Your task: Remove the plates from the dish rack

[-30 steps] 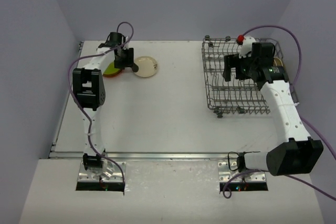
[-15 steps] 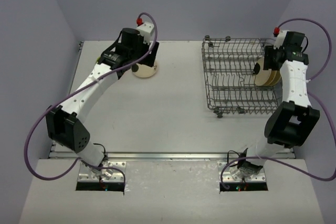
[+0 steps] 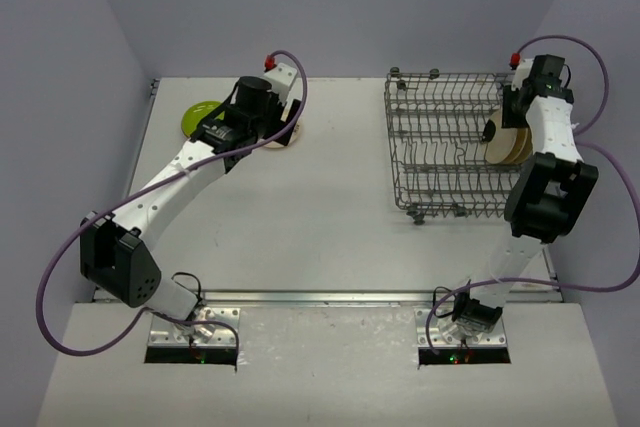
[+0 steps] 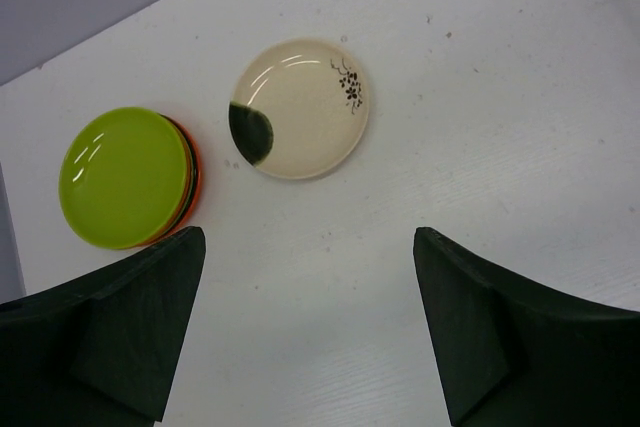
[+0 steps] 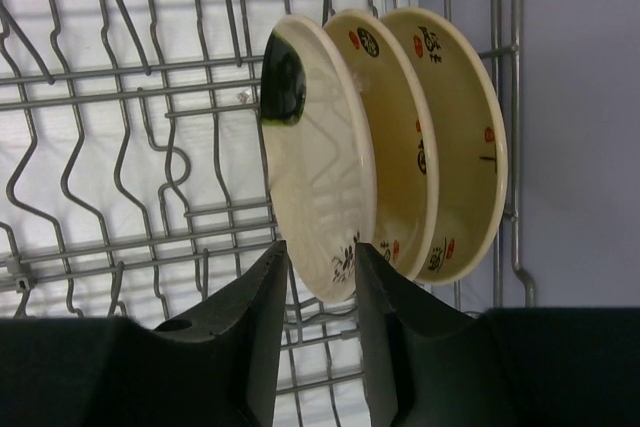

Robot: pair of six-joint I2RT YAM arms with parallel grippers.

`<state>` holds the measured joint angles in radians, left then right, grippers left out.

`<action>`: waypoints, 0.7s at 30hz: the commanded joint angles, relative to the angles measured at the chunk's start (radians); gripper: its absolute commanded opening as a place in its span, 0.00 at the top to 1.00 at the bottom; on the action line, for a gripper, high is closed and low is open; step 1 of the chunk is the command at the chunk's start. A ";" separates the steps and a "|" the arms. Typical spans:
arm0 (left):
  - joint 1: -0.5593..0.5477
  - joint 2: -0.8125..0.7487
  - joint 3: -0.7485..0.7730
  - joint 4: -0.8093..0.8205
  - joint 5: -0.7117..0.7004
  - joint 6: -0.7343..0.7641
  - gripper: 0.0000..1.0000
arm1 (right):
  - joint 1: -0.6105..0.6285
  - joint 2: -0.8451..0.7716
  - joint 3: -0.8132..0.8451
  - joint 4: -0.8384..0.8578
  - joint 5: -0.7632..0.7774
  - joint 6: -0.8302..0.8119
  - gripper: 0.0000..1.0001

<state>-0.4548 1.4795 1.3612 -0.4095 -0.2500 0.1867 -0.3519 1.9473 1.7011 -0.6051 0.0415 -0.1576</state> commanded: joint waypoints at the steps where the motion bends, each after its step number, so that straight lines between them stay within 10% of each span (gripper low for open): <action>1: -0.010 -0.055 -0.008 0.082 -0.010 0.012 0.17 | -0.004 0.030 0.079 0.042 0.008 -0.010 0.67; 21: -0.009 -0.078 -0.064 0.128 -0.004 0.019 0.16 | -0.004 -0.004 0.052 0.085 0.057 -0.063 0.59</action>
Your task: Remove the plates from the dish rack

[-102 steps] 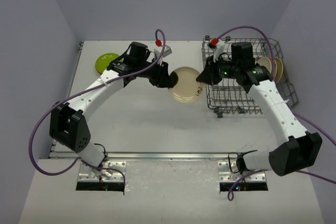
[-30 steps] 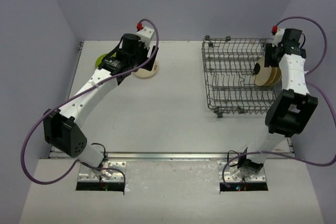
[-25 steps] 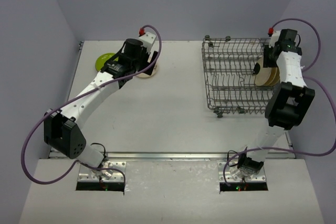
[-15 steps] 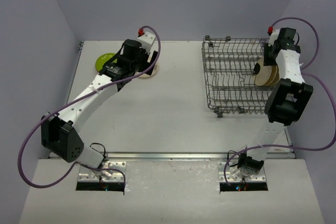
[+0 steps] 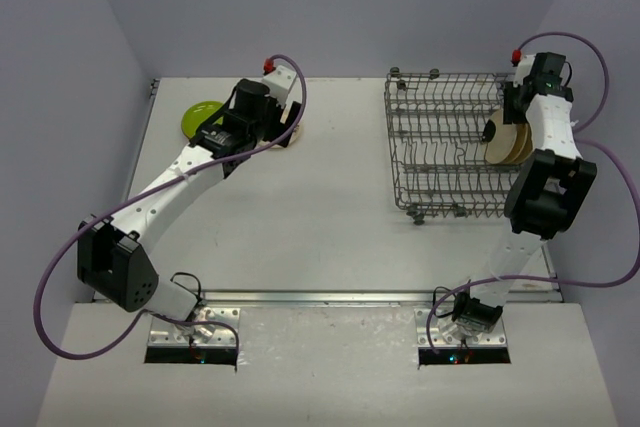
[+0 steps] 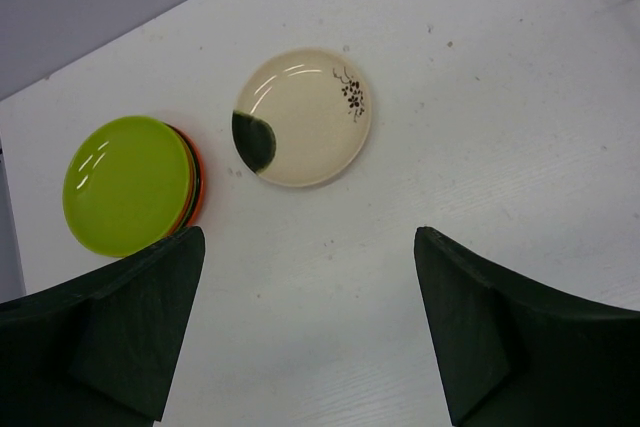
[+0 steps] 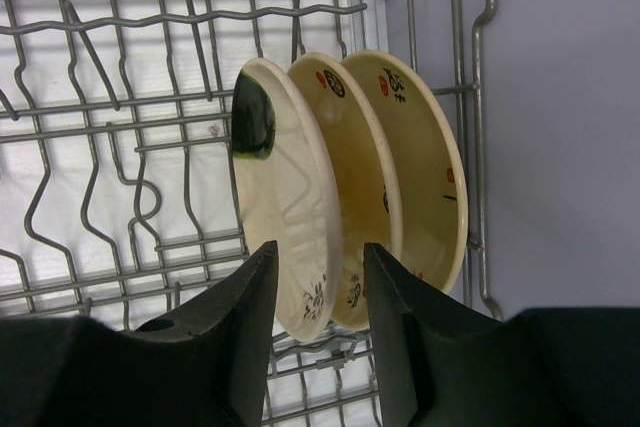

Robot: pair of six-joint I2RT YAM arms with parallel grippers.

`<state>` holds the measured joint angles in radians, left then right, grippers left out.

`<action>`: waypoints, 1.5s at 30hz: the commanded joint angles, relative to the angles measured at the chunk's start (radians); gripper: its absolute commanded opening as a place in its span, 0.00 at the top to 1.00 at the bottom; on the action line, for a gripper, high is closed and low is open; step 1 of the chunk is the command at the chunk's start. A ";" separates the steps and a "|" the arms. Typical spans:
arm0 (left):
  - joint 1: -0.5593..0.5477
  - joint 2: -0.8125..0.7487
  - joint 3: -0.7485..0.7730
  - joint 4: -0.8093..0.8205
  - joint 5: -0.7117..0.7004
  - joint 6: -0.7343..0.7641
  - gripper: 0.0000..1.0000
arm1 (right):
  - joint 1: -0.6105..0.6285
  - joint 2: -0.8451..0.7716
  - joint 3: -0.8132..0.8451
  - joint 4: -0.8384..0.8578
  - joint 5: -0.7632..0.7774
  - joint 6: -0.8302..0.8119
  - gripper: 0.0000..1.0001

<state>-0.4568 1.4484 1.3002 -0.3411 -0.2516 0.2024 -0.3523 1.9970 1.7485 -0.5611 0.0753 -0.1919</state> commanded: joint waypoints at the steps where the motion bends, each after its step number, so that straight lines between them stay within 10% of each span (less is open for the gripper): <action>1: -0.007 -0.048 -0.004 0.063 0.000 0.003 0.16 | -0.004 -0.049 0.005 0.040 0.026 -0.033 0.59; 17: -0.007 -0.064 -0.030 0.083 -0.012 0.017 0.16 | -0.004 0.042 -0.009 0.056 0.046 -0.041 0.70; 25: -0.007 -0.062 -0.019 0.079 -0.011 0.011 0.16 | -0.004 -0.029 -0.055 0.049 0.010 -0.034 1.00; 39: -0.007 -0.083 -0.071 0.111 -0.058 0.014 0.07 | 0.014 -0.322 -0.059 0.147 0.001 -0.095 1.00; 45: 0.032 -0.100 -0.043 0.058 0.257 -0.022 0.01 | 0.032 -0.401 0.029 -0.056 -0.328 0.022 1.00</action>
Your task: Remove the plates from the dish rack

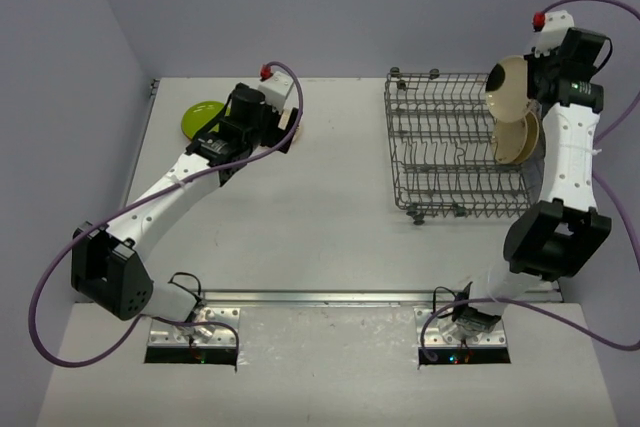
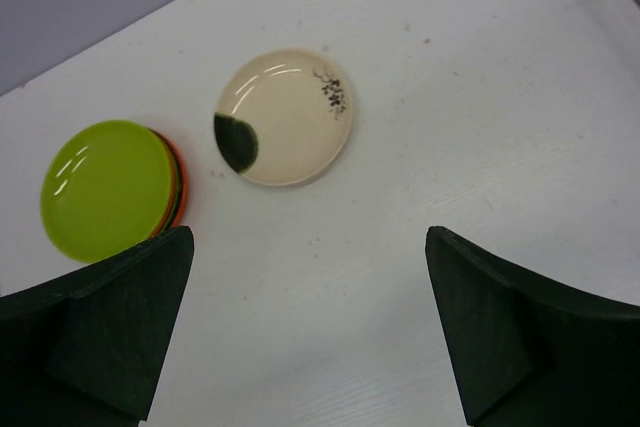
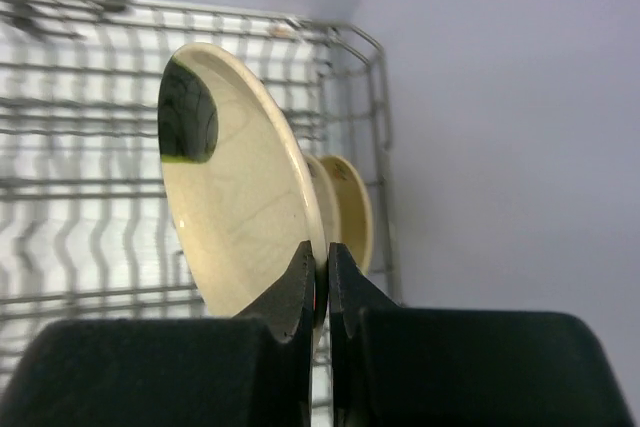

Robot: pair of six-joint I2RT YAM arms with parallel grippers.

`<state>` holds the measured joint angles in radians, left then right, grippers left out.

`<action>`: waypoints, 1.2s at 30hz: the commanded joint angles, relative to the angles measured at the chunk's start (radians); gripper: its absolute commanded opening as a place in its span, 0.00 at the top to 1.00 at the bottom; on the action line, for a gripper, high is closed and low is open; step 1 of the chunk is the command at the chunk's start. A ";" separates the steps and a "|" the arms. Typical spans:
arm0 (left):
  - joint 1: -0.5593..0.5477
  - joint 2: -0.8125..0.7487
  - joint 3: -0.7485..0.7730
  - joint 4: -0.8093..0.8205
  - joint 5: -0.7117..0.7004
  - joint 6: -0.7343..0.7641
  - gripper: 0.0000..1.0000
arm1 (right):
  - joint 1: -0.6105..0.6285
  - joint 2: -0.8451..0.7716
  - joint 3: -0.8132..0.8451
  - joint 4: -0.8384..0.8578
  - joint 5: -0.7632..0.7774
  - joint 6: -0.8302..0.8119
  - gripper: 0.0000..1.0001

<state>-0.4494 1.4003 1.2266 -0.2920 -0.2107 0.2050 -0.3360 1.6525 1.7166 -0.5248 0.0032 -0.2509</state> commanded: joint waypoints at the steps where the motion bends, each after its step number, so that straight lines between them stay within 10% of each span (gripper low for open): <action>1: 0.038 -0.067 0.033 0.007 0.376 -0.041 0.02 | 0.033 -0.085 0.046 -0.135 -0.376 0.106 1.00; 11: 0.041 -0.053 -0.022 0.123 0.923 -0.263 0.03 | 0.400 -0.322 -0.340 -0.054 -0.625 0.299 1.00; 27: 0.038 0.109 0.027 0.087 0.888 -0.354 0.28 | 0.556 -0.342 -0.498 0.023 -0.746 0.414 1.00; 36: 0.033 0.152 0.060 0.010 0.776 -0.301 0.98 | 0.564 -0.313 -0.461 0.033 -0.681 0.450 0.93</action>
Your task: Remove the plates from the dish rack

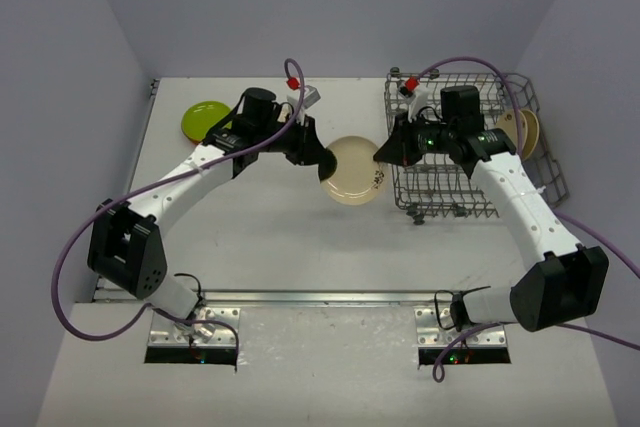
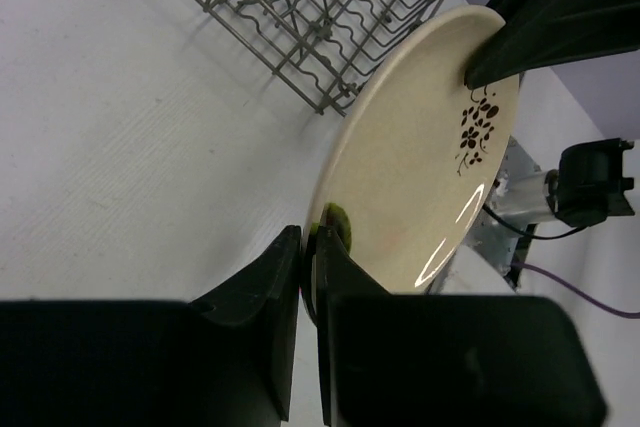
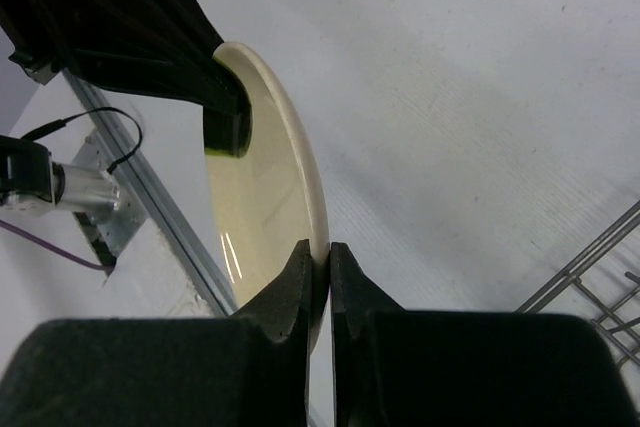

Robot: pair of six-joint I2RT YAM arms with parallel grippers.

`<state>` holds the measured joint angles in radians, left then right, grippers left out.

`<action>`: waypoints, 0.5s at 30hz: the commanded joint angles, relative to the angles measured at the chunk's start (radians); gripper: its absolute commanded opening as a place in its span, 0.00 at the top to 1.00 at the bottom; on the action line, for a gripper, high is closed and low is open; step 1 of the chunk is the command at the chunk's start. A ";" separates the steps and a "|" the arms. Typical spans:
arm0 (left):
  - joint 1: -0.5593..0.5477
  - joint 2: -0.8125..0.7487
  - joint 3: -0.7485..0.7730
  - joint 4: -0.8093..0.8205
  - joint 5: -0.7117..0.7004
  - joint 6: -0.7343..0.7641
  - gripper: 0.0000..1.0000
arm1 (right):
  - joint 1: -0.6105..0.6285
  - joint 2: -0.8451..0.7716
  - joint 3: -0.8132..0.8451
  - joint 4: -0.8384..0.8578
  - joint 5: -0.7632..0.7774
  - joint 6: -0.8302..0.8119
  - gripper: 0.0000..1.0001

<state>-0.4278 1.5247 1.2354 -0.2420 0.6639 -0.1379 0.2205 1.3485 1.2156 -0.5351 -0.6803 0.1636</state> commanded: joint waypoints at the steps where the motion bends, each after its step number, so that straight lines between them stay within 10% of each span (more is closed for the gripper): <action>1: 0.013 0.036 0.062 -0.054 -0.104 0.046 1.00 | 0.007 -0.007 0.041 0.044 0.018 0.042 0.89; 3: 0.029 0.043 0.069 -0.066 -0.107 0.046 1.00 | 0.007 -0.004 0.045 0.044 0.084 0.052 0.76; 5: 0.068 0.058 0.081 -0.068 -0.109 0.035 1.00 | 0.004 -0.007 0.038 0.044 0.156 0.064 0.27; 7: 0.131 0.099 0.120 -0.096 -0.124 0.036 1.00 | -0.003 -0.009 0.028 0.043 0.248 0.069 0.07; 15: 0.391 0.385 0.401 -0.233 -0.268 0.024 1.00 | -0.090 -0.018 -0.020 0.034 0.377 0.073 0.01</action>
<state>-0.1308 1.8131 1.4951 -0.4308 0.4798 -0.1070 0.1702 1.3512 1.2135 -0.5241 -0.3901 0.2231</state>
